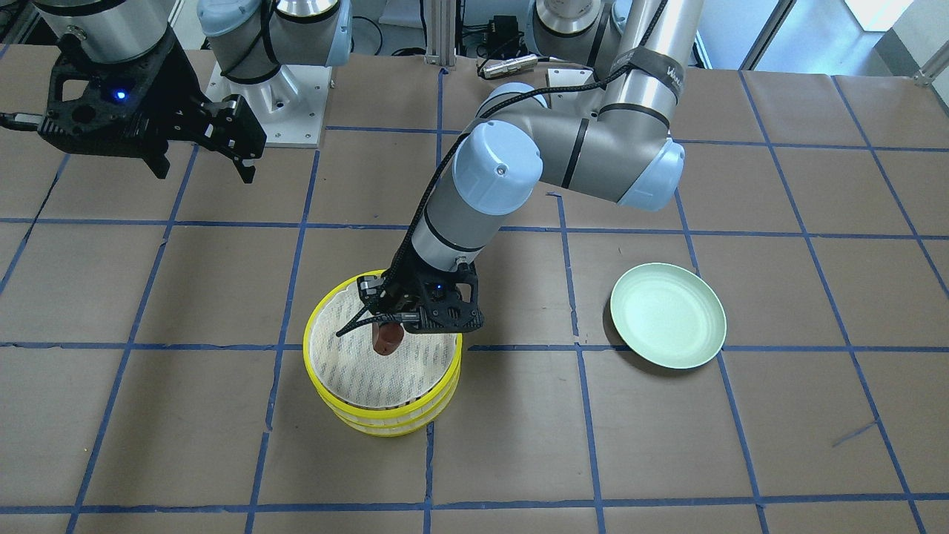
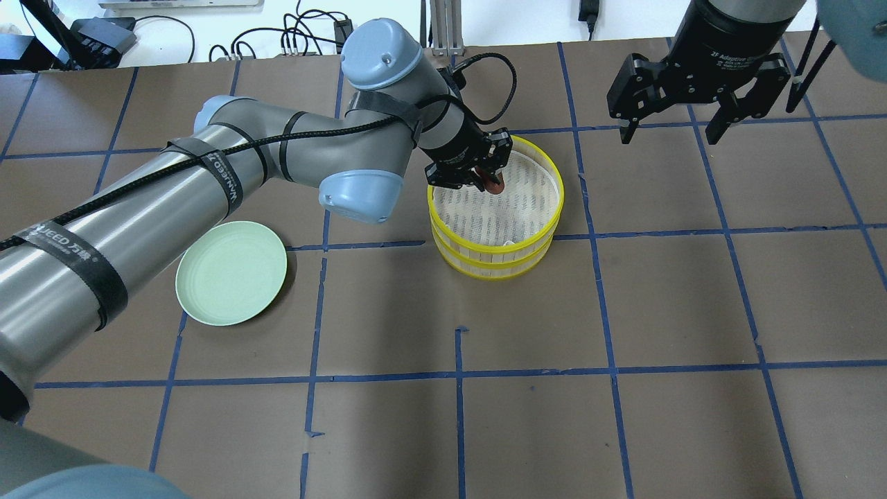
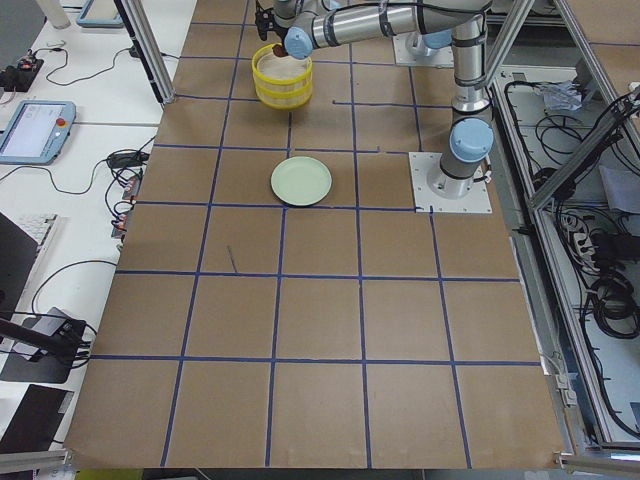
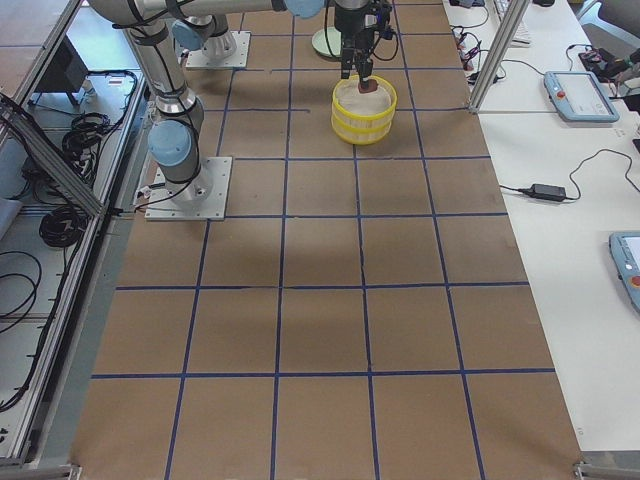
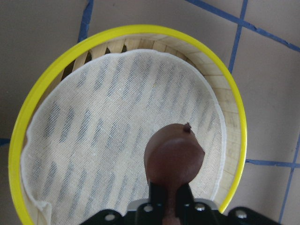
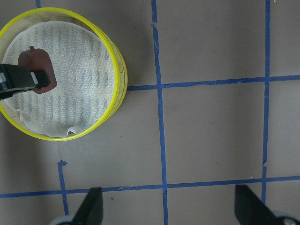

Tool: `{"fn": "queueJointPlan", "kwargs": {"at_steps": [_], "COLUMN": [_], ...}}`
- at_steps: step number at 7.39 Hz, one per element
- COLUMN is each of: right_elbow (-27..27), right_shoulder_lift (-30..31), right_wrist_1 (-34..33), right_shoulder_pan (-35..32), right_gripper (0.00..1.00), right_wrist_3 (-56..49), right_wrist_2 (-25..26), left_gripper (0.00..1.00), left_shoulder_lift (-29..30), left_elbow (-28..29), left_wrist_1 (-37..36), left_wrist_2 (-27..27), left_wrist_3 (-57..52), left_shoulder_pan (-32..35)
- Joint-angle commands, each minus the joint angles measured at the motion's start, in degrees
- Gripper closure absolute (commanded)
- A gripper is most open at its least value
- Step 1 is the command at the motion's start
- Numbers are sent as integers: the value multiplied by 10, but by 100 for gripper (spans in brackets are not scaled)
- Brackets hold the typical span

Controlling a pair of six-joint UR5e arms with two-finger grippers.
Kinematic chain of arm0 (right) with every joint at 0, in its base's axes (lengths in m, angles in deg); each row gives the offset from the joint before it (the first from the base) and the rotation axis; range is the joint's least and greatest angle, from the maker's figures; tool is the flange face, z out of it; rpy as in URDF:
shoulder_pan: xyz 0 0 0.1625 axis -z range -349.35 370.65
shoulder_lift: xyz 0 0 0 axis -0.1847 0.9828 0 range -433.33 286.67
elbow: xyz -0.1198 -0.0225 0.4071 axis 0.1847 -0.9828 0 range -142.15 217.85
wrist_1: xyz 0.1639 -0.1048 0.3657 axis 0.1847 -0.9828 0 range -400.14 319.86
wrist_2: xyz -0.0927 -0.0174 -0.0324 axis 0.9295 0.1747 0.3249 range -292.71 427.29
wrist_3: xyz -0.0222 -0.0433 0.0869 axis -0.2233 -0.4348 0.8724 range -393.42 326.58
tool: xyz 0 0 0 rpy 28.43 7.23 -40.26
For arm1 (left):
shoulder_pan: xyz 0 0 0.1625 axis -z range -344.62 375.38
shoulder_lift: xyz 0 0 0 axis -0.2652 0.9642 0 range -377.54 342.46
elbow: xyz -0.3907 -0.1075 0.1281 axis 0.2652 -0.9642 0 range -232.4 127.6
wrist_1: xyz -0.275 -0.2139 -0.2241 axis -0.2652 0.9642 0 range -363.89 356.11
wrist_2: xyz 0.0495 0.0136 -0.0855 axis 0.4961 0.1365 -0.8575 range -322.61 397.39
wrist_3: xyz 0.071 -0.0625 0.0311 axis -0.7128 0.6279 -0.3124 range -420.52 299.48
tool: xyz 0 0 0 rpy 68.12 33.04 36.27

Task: Place buns in different layers of steamer
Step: 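Lower the brown bun into the top tier and open the left gripper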

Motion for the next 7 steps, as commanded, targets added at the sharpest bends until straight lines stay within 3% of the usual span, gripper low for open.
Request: {"fn": "queueJointPlan", "kwargs": {"at_steps": [1,5,7], "right_elbow": [0,-1,-1], "right_shoulder_lift": [0,0,0], "right_wrist_1": [0,0,0], "right_shoulder_pan": [0,0,0], "right_gripper": [0,0,0], "right_wrist_3": [-1,-1,-1], "right_wrist_2": [-1,-1,0], "left_gripper": [29,27,21], "left_shoulder_lift": [-1,-20,-80], "left_elbow": [0,-13,-3], "left_wrist_1": [-1,8,78], "left_wrist_2": [7,7,10], "left_wrist_3": [3,6,-6], "left_shoulder_pan": [0,4,-4]}}
